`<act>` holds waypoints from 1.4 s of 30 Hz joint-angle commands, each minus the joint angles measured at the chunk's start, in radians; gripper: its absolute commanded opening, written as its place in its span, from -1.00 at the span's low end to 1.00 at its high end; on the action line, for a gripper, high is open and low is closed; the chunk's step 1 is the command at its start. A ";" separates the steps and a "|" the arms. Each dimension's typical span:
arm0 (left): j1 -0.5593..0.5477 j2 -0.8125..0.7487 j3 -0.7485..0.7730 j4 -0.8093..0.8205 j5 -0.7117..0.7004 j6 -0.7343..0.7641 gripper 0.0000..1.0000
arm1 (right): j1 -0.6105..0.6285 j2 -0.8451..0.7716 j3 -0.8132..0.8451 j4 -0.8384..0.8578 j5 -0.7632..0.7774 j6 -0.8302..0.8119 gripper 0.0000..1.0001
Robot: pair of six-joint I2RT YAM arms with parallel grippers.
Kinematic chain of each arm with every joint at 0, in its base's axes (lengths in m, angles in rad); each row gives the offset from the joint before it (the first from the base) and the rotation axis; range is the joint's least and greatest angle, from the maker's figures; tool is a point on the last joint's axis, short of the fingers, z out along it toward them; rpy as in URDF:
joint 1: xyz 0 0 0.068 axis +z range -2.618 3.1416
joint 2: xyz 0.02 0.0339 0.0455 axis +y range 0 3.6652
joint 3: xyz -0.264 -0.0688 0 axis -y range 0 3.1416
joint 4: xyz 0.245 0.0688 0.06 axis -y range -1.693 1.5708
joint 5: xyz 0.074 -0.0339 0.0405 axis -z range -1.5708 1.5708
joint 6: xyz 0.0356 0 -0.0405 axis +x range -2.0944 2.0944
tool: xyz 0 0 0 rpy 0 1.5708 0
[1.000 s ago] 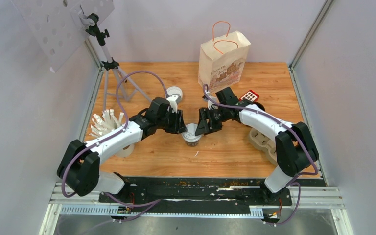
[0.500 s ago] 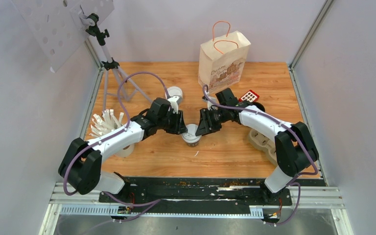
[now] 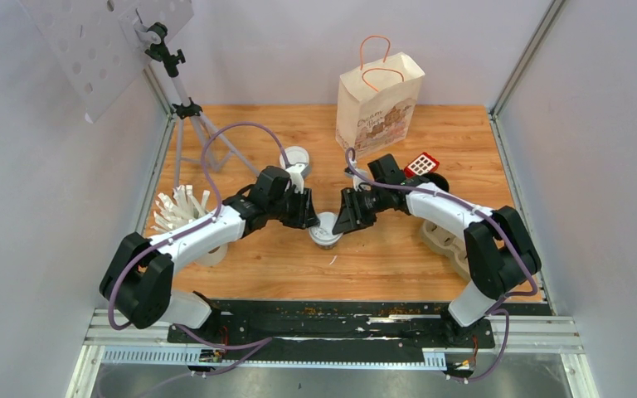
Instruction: Pack the takeout coffee
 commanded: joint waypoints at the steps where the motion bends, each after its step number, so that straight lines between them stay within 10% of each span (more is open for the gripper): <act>1: -0.001 0.016 -0.009 -0.006 -0.017 0.027 -0.19 | -0.014 0.011 -0.043 0.009 0.055 -0.029 -0.21; 32: -0.001 0.068 0.004 -0.010 0.006 0.030 -0.23 | -0.056 -0.061 0.024 -0.031 -0.019 -0.011 -0.18; 42: -0.001 0.074 0.004 -0.004 0.012 0.025 -0.24 | -0.048 -0.105 -0.107 0.155 -0.060 0.154 0.12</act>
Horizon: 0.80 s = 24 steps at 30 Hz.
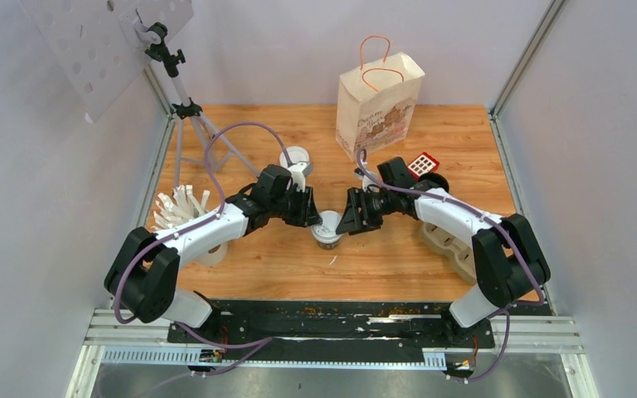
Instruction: Pack the takeout coffee
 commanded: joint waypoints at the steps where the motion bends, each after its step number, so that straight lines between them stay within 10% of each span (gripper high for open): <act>1: -0.002 0.033 0.001 -0.051 -0.021 0.025 -0.24 | 0.005 -0.048 -0.058 0.146 -0.040 0.116 0.11; 24: -0.002 0.038 0.001 -0.054 -0.021 0.026 -0.27 | 0.023 -0.053 -0.149 0.331 -0.059 0.249 -0.32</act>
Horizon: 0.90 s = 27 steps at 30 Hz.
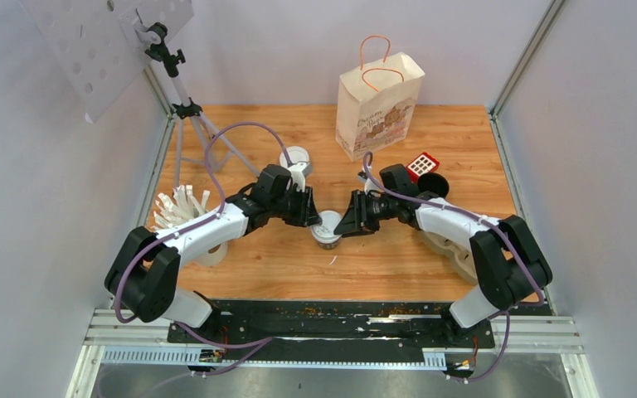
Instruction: Pack the takeout coffee
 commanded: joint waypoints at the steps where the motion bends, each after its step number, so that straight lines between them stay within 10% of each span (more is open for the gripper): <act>1: -0.004 0.032 0.001 -0.063 -0.031 0.027 -0.27 | 0.006 -0.035 -0.011 0.078 -0.012 0.018 -0.35; 13: -0.005 0.039 0.002 -0.070 -0.036 0.032 -0.28 | 0.008 -0.018 -0.027 0.045 0.031 -0.007 -0.58; 27: -0.004 0.056 0.002 -0.060 -0.028 0.033 -0.29 | -0.004 0.000 -0.052 0.002 0.099 -0.041 -0.22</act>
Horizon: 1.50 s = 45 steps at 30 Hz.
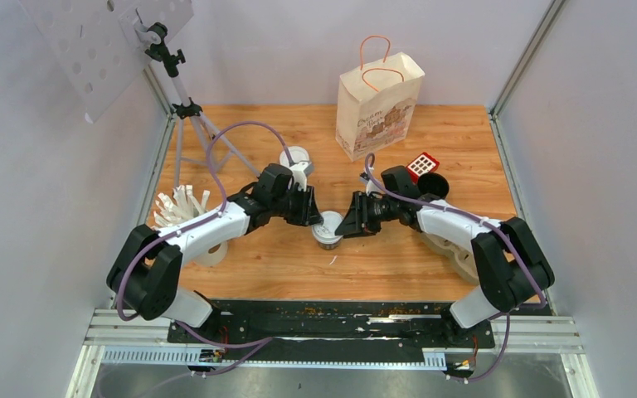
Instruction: Pack the takeout coffee
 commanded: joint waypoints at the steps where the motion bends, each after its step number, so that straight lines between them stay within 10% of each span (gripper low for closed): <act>1: -0.004 0.045 -0.008 -0.055 -0.036 0.032 -0.29 | -0.002 0.009 -0.022 -0.013 0.068 -0.059 -0.17; 8: -0.005 0.048 0.006 -0.058 -0.024 0.037 -0.29 | -0.006 -0.079 0.119 -0.223 0.142 -0.159 -0.01; 45: -0.017 0.052 0.008 -0.057 -0.019 0.032 -0.31 | 0.085 0.039 0.252 -0.351 0.330 -0.293 -0.78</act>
